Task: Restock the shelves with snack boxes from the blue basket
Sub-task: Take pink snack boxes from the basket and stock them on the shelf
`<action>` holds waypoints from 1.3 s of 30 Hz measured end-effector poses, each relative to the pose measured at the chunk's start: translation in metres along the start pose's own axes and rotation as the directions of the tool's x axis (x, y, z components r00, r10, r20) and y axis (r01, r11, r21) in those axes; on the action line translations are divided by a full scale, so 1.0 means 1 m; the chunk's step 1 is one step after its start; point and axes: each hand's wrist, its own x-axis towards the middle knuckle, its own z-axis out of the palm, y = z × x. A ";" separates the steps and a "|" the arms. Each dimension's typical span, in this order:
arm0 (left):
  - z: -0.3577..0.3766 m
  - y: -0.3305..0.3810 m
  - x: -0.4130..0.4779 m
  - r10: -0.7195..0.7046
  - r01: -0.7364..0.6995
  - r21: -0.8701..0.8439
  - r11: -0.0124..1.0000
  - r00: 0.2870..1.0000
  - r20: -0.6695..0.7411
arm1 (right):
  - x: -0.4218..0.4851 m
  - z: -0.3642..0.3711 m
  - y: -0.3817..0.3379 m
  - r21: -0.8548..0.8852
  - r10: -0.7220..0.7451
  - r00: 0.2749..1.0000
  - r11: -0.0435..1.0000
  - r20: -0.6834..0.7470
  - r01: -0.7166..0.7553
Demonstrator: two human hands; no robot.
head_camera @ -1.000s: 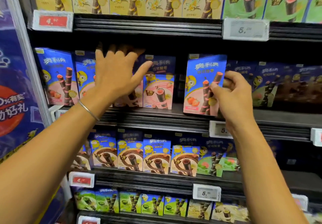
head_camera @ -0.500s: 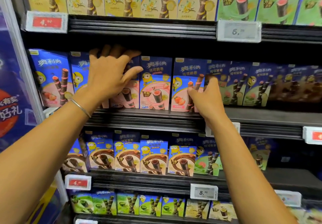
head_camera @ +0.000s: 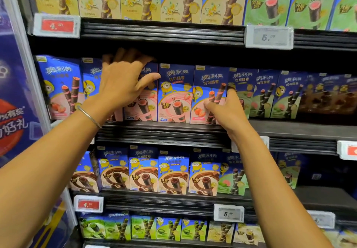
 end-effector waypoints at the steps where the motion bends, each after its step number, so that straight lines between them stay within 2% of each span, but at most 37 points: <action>1: 0.000 -0.001 0.000 -0.002 0.002 0.004 1.000 1.000 0.004 | 0.000 0.000 0.000 -0.002 -0.004 1.000 1.000 0.000 0.004; 5: -0.001 0.000 -0.002 -0.006 0.006 -0.010 1.000 1.000 0.014 | -0.001 -0.002 0.000 -0.019 -0.022 0.999 1.000 -0.034 0.021; 10: -0.004 0.009 -0.008 -0.040 0.030 -0.086 0.996 0.993 -0.113 | -0.003 -0.022 0.001 -0.074 -0.054 0.993 0.996 -0.108 0.046; 15: -0.010 0.028 -0.011 -0.090 0.084 -0.054 0.995 0.987 -0.135 | -0.006 -0.033 -0.003 -0.157 -0.071 0.996 0.986 -0.060 0.061; 20: -0.017 0.049 -0.015 -0.001 -0.013 -0.110 0.994 0.993 -0.120 | -0.008 -0.062 0.000 -0.185 -0.081 0.994 0.981 -0.076 0.066; 24: -0.020 0.063 -0.021 0.049 -0.068 -0.117 0.991 0.986 -0.158 | -0.009 -0.090 0.007 -0.186 -0.100 0.985 0.980 -0.141 0.072; 28: -0.018 0.077 -0.028 0.052 -0.085 -0.186 0.979 0.983 -0.174 | -0.012 -0.093 0.010 -0.173 -0.097 0.982 0.983 -0.165 0.068; 32: -0.012 0.102 -0.045 0.022 -0.071 -0.250 0.966 0.981 -0.191 | -0.017 -0.074 0.005 -0.171 -0.096 0.988 0.982 -0.123 0.074; 35: -0.006 0.124 -0.062 0.137 -0.182 -0.340 0.923 0.979 -0.153 | -0.017 -0.056 0.000 -0.183 -0.111 0.991 0.979 -0.081 0.095; 39: 0.002 0.146 -0.080 0.318 -0.308 -0.340 0.889 0.948 -0.027 | -0.011 -0.042 -0.005 -0.287 -0.146 0.989 0.949 -0.030 0.131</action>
